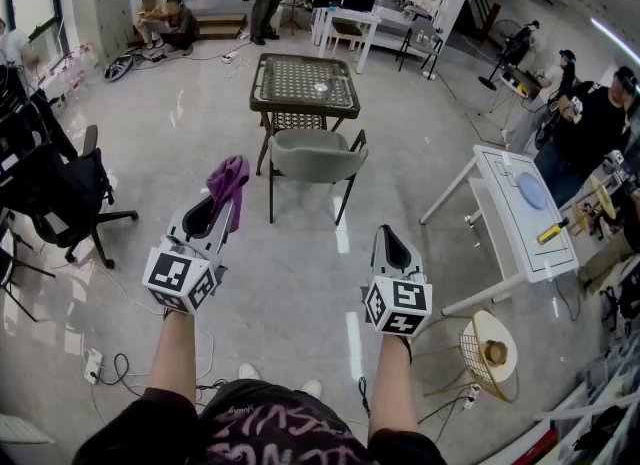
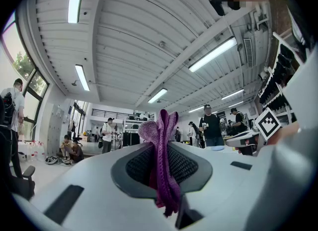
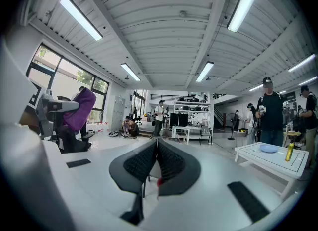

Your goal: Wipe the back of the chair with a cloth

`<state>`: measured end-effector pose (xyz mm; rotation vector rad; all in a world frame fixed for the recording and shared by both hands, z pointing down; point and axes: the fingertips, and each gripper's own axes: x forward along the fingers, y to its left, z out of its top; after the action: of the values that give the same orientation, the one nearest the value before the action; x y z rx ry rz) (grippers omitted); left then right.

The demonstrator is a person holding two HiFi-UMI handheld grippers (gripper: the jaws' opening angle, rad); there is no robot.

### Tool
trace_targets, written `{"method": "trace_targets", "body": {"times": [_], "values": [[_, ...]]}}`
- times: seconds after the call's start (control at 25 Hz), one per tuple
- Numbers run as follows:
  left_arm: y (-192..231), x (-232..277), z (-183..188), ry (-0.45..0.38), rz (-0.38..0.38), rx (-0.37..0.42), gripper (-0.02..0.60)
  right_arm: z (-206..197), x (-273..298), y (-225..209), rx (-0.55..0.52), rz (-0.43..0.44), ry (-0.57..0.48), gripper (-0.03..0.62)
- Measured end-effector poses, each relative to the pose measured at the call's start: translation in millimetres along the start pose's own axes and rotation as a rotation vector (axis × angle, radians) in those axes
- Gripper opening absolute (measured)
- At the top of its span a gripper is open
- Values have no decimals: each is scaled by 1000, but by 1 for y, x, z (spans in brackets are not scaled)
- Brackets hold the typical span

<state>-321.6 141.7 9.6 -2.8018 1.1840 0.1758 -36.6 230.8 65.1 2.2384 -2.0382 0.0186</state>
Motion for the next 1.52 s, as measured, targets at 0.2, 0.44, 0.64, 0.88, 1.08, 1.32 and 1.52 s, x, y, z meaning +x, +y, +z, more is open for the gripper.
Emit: {"method": "trace_targets", "body": {"times": [0.2, 0.44, 0.64, 0.88, 1.08, 1.32, 1.52], "values": [[-1, -2, -2, 8, -8, 10, 80, 0, -2, 1, -3, -5, 3, 26], [4, -5, -5, 13, -9, 12, 80, -1, -1, 10, -3, 8, -2, 28], [16, -11, -11, 16, -21, 2, 80, -2, 3, 22, 1, -1, -4, 28], [32, -15, -21, 24, -43, -7, 80, -8, 9, 41, 0, -19, 4, 28], [44, -9, -30, 34, -49, -21, 80, -14, 20, 44, 0, -26, 16, 28], [54, 16, -41, 43, -53, -22, 80, -14, 49, 32, -4, -33, 7, 28], [58, 50, -57, 58, -41, -13, 80, -23, 87, 12, 2, -17, 10, 28]]}}
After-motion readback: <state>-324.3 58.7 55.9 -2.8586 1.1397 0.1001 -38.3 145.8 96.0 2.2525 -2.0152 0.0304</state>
